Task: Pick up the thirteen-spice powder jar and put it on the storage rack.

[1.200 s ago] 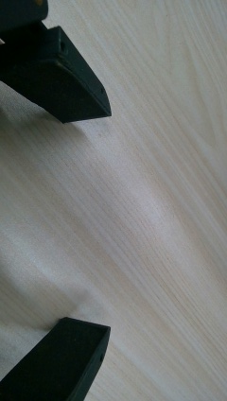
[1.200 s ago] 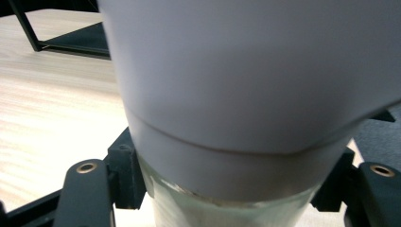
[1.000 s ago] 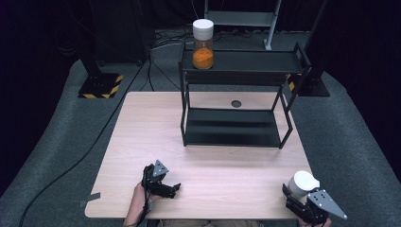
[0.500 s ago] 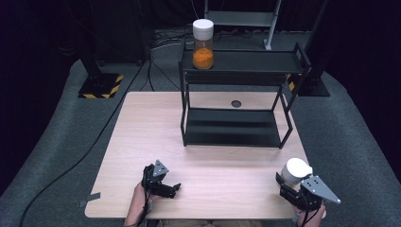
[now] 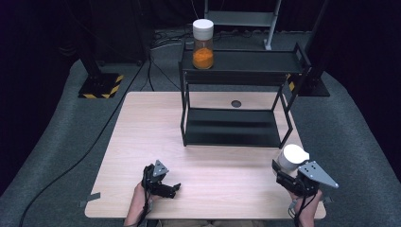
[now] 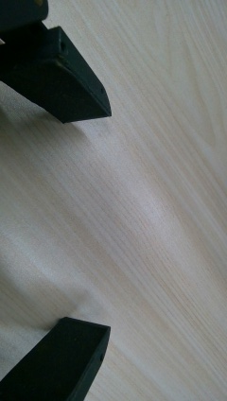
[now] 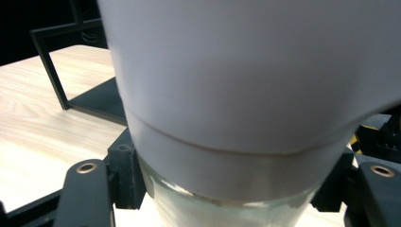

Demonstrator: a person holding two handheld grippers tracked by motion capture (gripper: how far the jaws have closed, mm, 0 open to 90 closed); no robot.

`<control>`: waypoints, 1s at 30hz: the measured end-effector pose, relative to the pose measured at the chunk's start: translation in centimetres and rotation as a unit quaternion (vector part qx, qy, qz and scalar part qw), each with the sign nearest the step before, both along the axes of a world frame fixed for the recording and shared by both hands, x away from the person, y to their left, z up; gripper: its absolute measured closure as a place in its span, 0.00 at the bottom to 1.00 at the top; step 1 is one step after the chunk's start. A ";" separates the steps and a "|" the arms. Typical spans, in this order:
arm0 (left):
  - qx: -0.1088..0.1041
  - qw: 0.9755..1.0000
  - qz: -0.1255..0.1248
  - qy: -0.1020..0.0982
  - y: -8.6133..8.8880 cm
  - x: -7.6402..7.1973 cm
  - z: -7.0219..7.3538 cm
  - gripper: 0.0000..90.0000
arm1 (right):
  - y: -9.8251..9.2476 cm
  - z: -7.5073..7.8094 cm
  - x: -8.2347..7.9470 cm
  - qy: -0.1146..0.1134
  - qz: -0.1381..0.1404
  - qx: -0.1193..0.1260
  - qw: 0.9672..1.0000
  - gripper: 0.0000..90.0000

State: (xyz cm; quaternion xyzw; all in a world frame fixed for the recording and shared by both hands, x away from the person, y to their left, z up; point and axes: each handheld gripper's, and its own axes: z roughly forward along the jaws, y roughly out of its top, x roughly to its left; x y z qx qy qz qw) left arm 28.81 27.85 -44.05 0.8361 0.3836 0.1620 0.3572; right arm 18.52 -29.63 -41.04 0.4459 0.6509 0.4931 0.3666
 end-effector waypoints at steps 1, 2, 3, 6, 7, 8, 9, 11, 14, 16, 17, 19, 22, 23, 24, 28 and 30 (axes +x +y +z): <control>0.000 1.000 0.000 0.000 0.0 0.0 0.0 0.00 | 0.0 0.2 0.3 -0.001 0.002 -0.001 1.000 0.34; 0.000 1.000 0.000 0.000 0.0 0.0 0.0 0.00 | 0.0 0.4 0.5 -0.001 0.004 -0.001 1.000 0.34; 0.000 1.000 0.000 0.000 0.0 0.0 0.0 0.00 | 0.0 0.6 0.8 -0.002 0.005 -0.001 1.000 0.34; 0.000 1.000 0.000 0.000 0.0 0.0 0.0 0.00 | 0.1 1.0 1.5 -0.004 0.008 0.002 1.000 0.34; 0.000 1.000 0.000 0.000 0.0 0.0 0.0 0.00 | 0.0 1.1 1.7 -0.006 0.010 0.004 1.000 0.34; 0.000 1.000 0.000 0.000 0.0 0.0 0.0 0.00 | 0.0 1.3 1.8 -0.007 0.010 0.005 1.000 0.34; 0.000 1.000 0.000 0.000 0.0 0.0 0.0 0.00 | 0.0 1.4 2.0 -0.008 0.010 0.006 1.000 0.34; 0.000 1.000 0.000 0.000 0.0 0.0 0.0 0.00 | 0.1 1.7 2.3 -0.009 0.009 0.006 1.000 0.34; 0.000 1.000 0.000 0.000 0.0 0.0 0.0 0.00 | 0.2 2.2 2.8 -0.012 0.012 0.003 1.000 0.34; 0.000 1.000 0.000 0.000 0.0 0.0 0.0 0.00 | 0.4 2.4 3.0 -0.016 0.013 0.001 1.000 0.34; 0.000 1.000 0.000 0.000 0.0 0.0 0.0 0.00 | 0.4 2.6 3.2 -0.016 0.014 0.001 1.000 0.34; 0.000 1.000 0.000 0.000 0.0 0.0 0.0 0.00 | 0.6 2.9 3.5 -0.020 0.014 -0.001 1.000 0.34; 0.000 1.000 0.000 0.000 0.0 0.0 0.0 0.00 | 0.8 3.4 4.1 -0.023 0.016 -0.001 1.000 0.34; 0.000 1.000 0.000 0.000 0.0 0.0 0.0 0.00 | 0.9 3.6 4.3 -0.023 0.016 -0.001 1.000 0.34; 0.000 1.000 0.000 0.000 0.0 0.0 0.0 0.00 | 0.9 3.7 4.5 -0.023 0.018 -0.002 1.000 0.34; 0.000 1.000 0.000 0.000 0.0 0.0 0.0 0.00 | 1.1 4.3 5.2 -0.023 0.020 -0.007 1.000 0.34; 0.000 1.000 0.000 0.000 0.0 0.0 0.0 0.00 | 1.2 4.6 5.5 -0.024 0.020 -0.010 0.999 0.34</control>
